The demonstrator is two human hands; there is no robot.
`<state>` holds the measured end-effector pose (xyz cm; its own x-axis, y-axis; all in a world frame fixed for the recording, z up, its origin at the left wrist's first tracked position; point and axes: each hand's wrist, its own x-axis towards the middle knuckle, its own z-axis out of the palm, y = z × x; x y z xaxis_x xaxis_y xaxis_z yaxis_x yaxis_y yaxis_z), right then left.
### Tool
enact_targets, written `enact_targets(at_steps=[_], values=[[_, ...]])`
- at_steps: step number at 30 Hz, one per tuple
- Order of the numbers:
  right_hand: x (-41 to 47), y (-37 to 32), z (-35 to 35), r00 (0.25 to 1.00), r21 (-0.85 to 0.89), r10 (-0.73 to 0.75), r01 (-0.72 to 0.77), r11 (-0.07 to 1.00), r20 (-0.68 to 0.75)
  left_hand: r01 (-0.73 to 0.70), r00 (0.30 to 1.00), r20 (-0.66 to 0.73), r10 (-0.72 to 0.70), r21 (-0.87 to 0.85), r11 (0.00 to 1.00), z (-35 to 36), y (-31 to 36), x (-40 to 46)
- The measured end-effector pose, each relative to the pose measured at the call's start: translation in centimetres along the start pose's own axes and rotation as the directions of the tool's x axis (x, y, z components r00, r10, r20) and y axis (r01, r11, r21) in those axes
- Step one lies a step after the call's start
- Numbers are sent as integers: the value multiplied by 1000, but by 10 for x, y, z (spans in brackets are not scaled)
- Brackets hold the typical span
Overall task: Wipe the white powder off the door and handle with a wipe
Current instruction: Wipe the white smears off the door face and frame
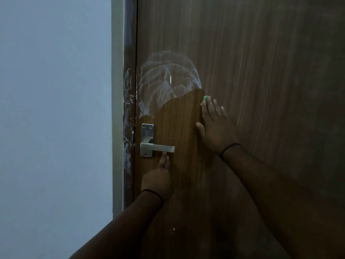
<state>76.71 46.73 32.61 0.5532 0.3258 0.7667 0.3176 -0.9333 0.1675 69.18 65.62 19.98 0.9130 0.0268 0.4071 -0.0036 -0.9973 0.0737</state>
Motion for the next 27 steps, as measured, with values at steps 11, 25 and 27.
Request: enact_targets(at_steps=[11,25,27], values=[[-9,-16,-9,995,-24,-90,91,996,32,-311,775,-559,295,69,948,-62,-5,29],[36,-6,-24,989,-102,-135,129,986,-54,-181,921,-351,170,2,984,-50,-16,56],[61,-12,-38,994,-43,-43,39,998,-101,-172,922,-354,155,-16,985,-49,-16,57]])
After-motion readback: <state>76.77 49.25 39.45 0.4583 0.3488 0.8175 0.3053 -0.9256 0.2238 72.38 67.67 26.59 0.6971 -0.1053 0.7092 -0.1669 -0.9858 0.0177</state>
